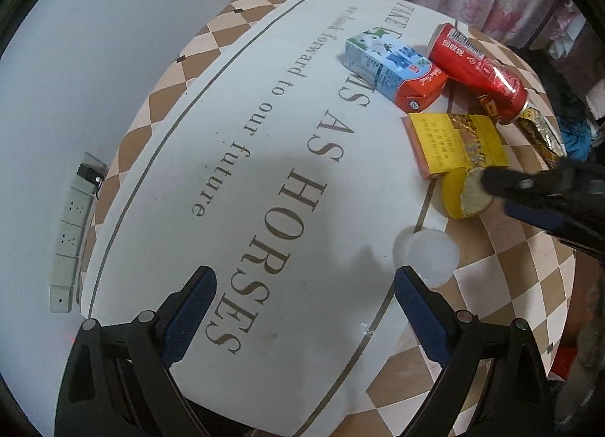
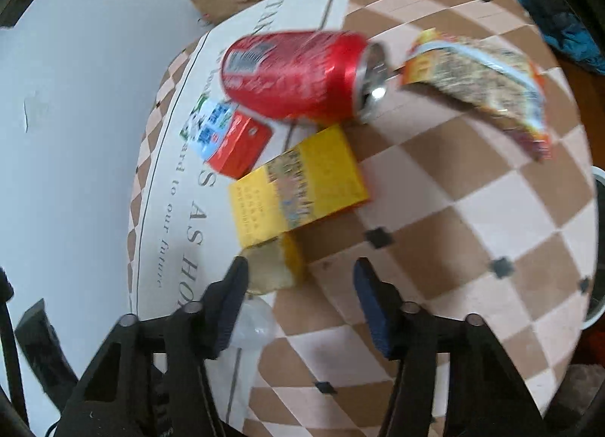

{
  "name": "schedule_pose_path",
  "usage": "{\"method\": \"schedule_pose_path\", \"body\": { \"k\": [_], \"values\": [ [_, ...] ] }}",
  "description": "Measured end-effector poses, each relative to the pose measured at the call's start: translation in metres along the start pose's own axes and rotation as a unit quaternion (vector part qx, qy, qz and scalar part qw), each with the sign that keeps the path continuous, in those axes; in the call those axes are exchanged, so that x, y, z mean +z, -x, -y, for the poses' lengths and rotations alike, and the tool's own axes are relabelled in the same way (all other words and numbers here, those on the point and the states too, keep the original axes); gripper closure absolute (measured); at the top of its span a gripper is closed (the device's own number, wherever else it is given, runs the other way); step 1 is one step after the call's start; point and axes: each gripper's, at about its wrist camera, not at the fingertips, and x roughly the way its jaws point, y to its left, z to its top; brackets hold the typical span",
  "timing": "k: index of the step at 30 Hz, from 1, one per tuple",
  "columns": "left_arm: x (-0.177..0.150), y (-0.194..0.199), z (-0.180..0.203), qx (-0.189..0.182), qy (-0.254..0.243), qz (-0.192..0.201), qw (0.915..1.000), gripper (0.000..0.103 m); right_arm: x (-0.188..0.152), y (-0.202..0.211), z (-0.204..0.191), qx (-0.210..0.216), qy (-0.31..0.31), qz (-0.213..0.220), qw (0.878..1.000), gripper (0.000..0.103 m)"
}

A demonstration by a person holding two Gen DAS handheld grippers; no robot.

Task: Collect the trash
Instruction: 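Move the right tool to the table and grasp the lemon peel, then grasp the clear plastic lid with the left tool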

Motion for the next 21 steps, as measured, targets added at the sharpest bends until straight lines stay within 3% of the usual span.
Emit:
{"method": "schedule_pose_path", "body": {
  "k": [2,3,11,16,18,20,21],
  "values": [
    [-0.001,0.004,0.0,-0.012,-0.007,0.003,0.9999,0.007,-0.002,-0.007,-0.005,-0.008,0.009,0.0,1.0,0.09],
    [-0.001,0.005,0.002,-0.02,-0.01,0.004,0.9998,0.008,-0.003,-0.008,-0.005,-0.015,0.013,0.004,1.0,0.093],
    [-0.006,0.005,0.043,-0.063,-0.077,-0.001,0.9951,0.007,-0.031,0.048,0.037,-0.054,-0.011,0.057,0.997,0.093],
    [-0.008,-0.013,0.07,-0.054,-0.115,-0.011,0.9918,0.009,-0.047,0.059,0.068,-0.069,-0.043,0.054,0.995,0.093],
    [-0.005,-0.02,0.073,-0.048,-0.12,-0.015,0.9915,0.029,-0.052,0.058,0.075,-0.072,-0.049,0.051,0.995,0.093],
    [-0.004,-0.022,0.074,-0.049,-0.117,-0.016,0.9918,0.032,-0.056,0.054,0.076,-0.075,-0.05,0.049,0.995,0.093],
    [-0.004,-0.022,0.073,-0.049,-0.113,-0.012,0.9923,0.04,-0.057,0.053,0.077,-0.076,-0.049,0.048,0.995,0.093]
  ]
}}
